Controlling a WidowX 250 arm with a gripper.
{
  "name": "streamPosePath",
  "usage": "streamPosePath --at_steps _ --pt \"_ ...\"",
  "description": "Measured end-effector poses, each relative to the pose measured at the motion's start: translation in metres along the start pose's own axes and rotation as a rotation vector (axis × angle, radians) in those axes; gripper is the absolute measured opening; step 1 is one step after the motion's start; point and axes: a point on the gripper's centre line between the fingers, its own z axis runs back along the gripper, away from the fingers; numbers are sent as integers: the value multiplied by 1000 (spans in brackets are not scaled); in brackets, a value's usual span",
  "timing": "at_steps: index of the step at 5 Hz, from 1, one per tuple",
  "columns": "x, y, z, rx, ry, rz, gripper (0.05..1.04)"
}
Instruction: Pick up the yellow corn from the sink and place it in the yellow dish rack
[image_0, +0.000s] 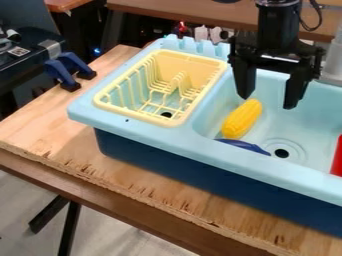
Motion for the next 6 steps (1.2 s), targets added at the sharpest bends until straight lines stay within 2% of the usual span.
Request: streamPosePath --at_steps 1,2,3,5,6 --pt "-2 2 -15 10 43 6 1002" --pt "-3 6 -21 109 69 21 1002" --pt "2 2 -23 103 30 2 1002" --pt "6 15 -46 130 102 5 1002" --pt "11 25 -49 147 125 42 1002"
